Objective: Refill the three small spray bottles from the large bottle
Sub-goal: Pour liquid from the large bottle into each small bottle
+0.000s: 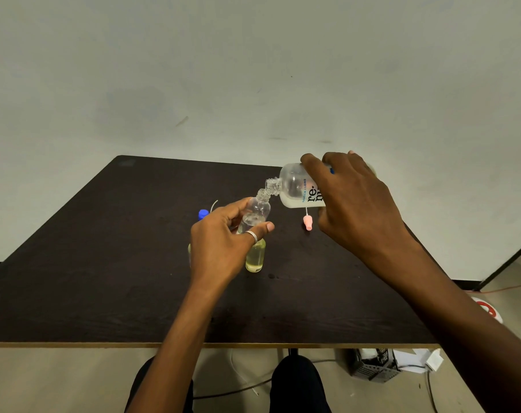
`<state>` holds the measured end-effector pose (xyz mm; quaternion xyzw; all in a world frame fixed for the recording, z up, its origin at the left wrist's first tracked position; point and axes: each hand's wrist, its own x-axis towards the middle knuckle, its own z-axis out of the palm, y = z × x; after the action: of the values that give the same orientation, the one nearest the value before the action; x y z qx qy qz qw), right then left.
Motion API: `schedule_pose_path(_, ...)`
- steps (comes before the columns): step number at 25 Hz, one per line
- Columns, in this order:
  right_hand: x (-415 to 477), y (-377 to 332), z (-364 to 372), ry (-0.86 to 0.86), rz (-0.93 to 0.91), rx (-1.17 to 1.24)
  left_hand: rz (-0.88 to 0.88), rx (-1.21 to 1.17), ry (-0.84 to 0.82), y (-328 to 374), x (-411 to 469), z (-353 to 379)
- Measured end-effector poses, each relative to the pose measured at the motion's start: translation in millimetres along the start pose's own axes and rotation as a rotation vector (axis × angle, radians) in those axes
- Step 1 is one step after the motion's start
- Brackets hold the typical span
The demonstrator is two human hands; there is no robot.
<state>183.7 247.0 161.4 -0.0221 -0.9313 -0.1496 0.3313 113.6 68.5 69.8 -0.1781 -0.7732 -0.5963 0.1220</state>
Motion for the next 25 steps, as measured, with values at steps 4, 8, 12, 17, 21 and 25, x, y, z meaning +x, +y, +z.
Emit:
schedule_pose_path(4, 0.6, -1.3, 0.1, 0.007, -0.003, -0.002, 0.003, 0.007, 0.003, 2.7, -0.9, -2.2)
schedule_pose_path(8, 1.4, -0.8, 1.9, 0.001, -0.002, -0.009, 0.006, 0.028, 0.003, 5.7, -1.3, -3.3)
schedule_pose_path(12, 1.4, -0.5, 2.8, 0.019, -0.002, -0.027, 0.003, 0.012, 0.003, 6.3, -1.5, -3.8)
schedule_pose_path(17, 2.2, -2.2, -0.5, 0.017, 0.000, -0.021, -0.005, -0.012, 0.008, 6.4, -1.4, -4.1)
schedule_pose_path(21, 2.5, -1.2, 0.9, 0.028, -0.011, -0.045, 0.006, -0.004, 0.008, 8.2, -1.6, -4.3)
schedule_pose_path(25, 2.8, -0.3, 1.7, 0.029, -0.010, -0.055, 0.018, 0.026, -0.001, 7.0, -1.2, -4.3)
